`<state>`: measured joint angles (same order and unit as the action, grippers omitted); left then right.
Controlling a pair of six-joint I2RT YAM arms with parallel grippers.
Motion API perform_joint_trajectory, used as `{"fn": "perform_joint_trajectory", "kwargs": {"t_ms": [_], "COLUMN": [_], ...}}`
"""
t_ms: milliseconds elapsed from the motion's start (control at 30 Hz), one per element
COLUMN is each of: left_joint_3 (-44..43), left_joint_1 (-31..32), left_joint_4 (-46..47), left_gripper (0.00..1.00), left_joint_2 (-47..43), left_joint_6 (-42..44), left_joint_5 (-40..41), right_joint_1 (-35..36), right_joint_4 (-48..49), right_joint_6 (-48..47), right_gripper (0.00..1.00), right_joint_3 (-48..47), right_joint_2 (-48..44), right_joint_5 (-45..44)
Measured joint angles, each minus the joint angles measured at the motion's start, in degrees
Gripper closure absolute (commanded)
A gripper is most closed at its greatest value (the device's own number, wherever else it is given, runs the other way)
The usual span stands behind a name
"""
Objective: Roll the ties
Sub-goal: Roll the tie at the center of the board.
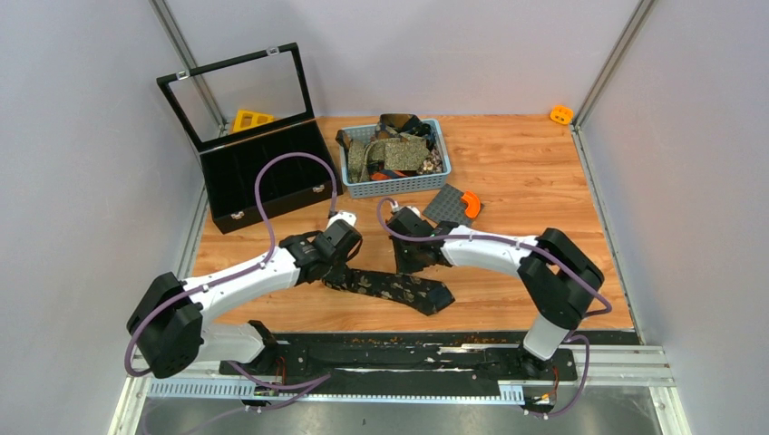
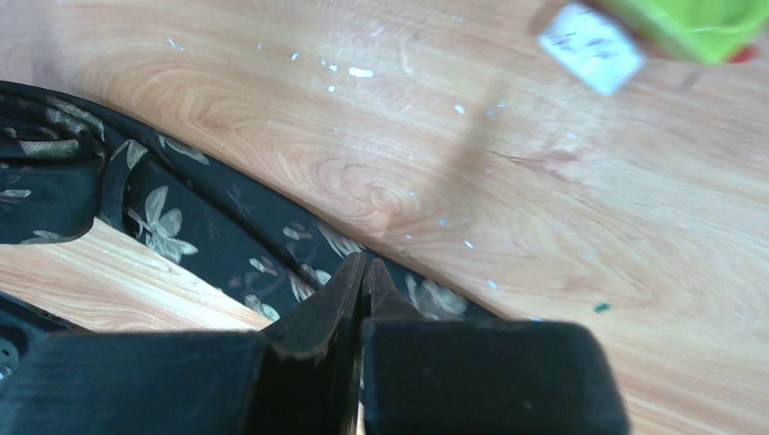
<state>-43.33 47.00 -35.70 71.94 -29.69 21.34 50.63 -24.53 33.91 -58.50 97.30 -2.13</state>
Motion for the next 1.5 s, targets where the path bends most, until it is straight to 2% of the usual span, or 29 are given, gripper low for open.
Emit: {"fn": "perform_joint_trajectory", "kwargs": {"t_ms": [300,533,967,1033,1333,1500], "left_joint_3": [-5.6,-11.9,-21.1,-22.9,-25.0,-25.0], "left_joint_1": [5.5,10.2,18.0,18.7,19.3,19.3], "left_joint_4": [-7.5,-14.9,-22.4,-23.2,-23.1,-20.0], "left_gripper": [0.91,0.93,0.92,0.89,0.57,0.46], "left_joint_2": [7.1,16.7,31.5,33.5,36.7,36.4], "left_joint_6": [-2.7,-7.1,-11.6,-12.2,-12.8,-11.6], "left_joint_5": [11.8,20.9,26.6,26.8,24.3,21.1], "right_joint_1": [-5.7,-10.9,-13.3,-13.3,-13.3,-13.3], "right_joint_4": [-1.9,-3.4,-4.9,-5.0,-5.6,-5.7], "right_joint_6": [-0.6,-1.2,-1.9,-2.1,-2.4,-2.5], "right_gripper": [0.99,0.99,0.99,0.99,0.99,0.99], "right_joint_3": [4.1,7.3,8.4,8.6,9.0,9.0], "right_joint_2": [-11.4,-18.4,-22.4,-22.4,-23.2,-24.0], "right_joint_5": [-2.4,-3.2,-3.4,-3.4,-3.3,-3.3]}}
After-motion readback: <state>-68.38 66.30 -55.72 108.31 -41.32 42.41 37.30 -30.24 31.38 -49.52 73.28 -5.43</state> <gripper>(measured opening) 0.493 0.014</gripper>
